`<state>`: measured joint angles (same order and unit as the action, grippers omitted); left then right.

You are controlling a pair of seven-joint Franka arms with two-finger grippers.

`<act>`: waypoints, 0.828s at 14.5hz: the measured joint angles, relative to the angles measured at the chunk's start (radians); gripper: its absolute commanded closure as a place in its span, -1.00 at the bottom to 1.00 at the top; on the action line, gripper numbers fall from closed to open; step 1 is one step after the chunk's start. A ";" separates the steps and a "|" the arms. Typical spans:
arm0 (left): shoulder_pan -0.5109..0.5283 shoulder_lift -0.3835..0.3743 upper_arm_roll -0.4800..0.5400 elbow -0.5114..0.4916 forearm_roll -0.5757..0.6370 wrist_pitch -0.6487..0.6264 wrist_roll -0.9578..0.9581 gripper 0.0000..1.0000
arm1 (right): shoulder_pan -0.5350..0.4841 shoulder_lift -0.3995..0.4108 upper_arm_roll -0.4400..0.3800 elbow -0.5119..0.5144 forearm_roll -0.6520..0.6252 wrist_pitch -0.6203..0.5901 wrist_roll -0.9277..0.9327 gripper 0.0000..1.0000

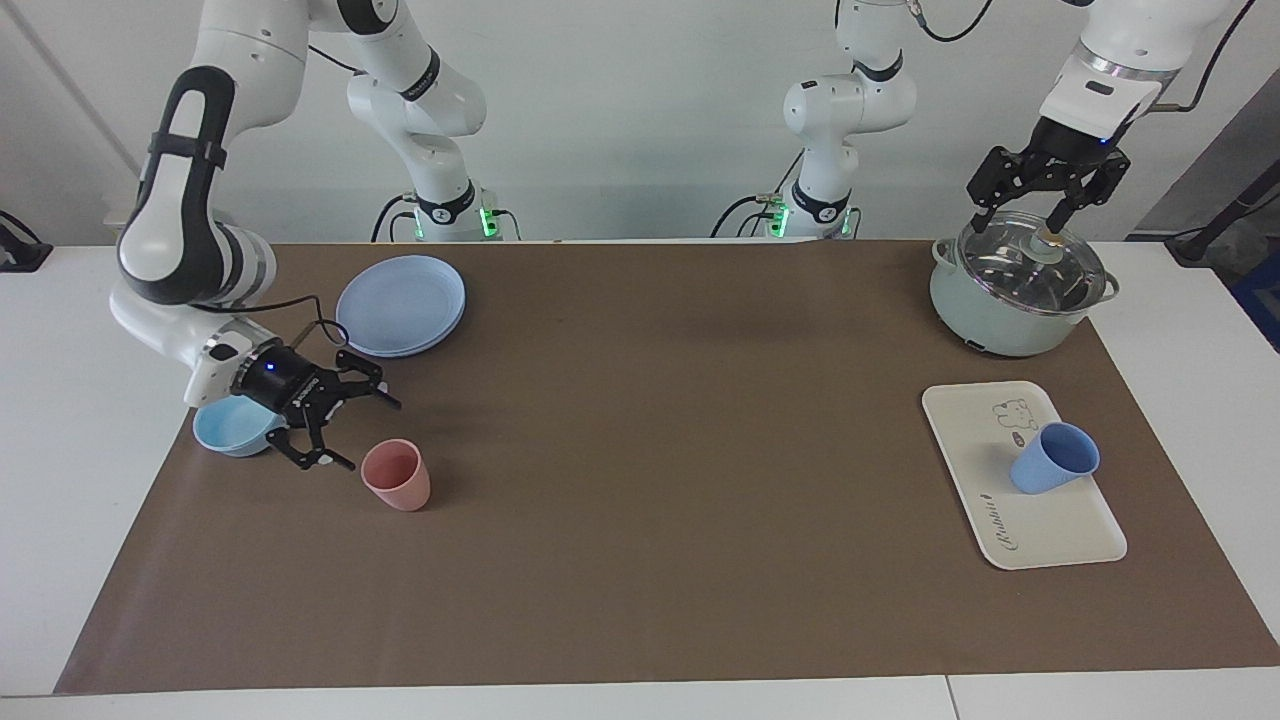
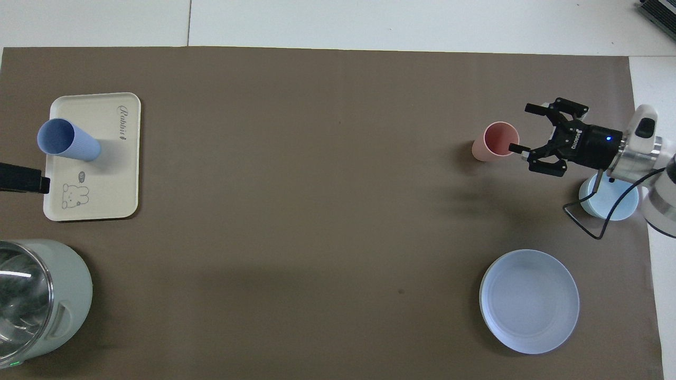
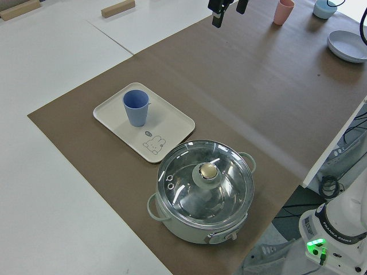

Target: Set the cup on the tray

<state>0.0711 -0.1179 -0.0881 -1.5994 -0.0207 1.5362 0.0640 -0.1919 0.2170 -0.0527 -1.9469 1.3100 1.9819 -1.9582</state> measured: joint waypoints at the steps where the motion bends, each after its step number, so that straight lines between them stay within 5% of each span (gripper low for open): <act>1: 0.000 0.000 0.000 -0.002 0.000 0.002 0.000 -1.00 | 0.001 -0.042 0.000 0.005 -0.069 0.006 0.093 -1.00; 8: -0.002 0.046 -0.010 0.034 -0.002 -0.025 0.003 -1.00 | 0.144 -0.182 0.004 0.033 -0.735 0.124 0.828 -1.00; 12: -0.007 0.241 -0.017 0.261 -0.002 -0.146 0.004 -1.00 | 0.217 -0.201 0.010 0.036 -1.103 0.128 1.359 -1.00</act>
<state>0.0640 0.1235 -0.1046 -1.3381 -0.0230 1.3901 0.0684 0.0250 0.0164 -0.0430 -1.9111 0.2067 2.1095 -0.5996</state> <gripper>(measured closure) 0.000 0.000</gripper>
